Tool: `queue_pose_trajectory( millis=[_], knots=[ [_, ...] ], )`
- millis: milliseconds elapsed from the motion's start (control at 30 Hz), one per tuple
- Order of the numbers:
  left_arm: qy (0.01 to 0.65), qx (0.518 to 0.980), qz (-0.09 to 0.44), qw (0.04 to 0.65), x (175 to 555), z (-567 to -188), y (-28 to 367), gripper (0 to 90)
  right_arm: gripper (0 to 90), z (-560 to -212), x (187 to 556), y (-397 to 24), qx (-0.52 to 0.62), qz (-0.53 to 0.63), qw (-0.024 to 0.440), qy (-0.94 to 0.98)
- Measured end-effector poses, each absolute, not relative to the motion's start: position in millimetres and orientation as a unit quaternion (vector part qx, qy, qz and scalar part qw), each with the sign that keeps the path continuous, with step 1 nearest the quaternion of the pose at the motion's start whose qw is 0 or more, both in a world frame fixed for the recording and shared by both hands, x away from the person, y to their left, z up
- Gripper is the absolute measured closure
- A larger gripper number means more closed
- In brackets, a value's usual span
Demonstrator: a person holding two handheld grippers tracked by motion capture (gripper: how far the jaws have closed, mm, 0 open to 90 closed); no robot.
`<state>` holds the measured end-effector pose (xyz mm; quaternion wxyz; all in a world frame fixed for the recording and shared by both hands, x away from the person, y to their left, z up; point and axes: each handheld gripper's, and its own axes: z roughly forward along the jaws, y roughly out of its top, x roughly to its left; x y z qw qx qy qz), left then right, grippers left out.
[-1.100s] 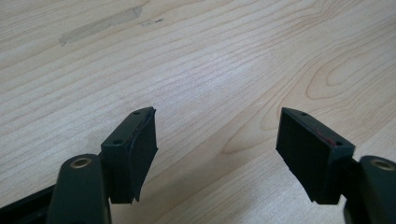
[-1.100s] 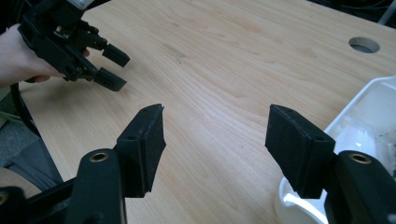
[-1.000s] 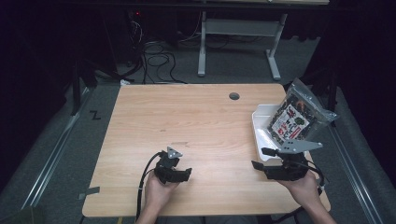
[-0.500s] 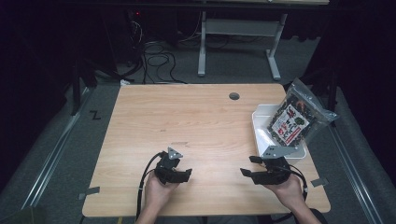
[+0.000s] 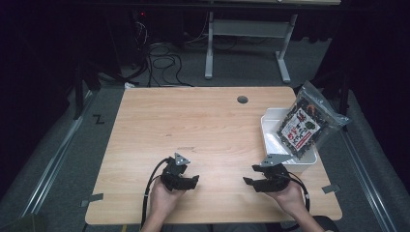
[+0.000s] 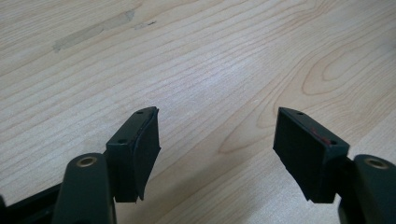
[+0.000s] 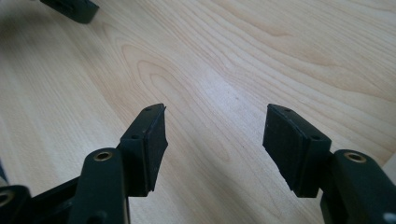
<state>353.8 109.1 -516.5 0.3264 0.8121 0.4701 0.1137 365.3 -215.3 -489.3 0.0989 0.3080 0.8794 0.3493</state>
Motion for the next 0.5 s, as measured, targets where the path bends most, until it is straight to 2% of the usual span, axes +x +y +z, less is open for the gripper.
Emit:
queue_pose_trajectory(
  millis=[500],
  knots=[
    [0.467,0.812,0.117,0.331,352,-514,109,31.7,39.9,-513,362,-209,0.291,0.305,0.111,0.9]
  ],
)
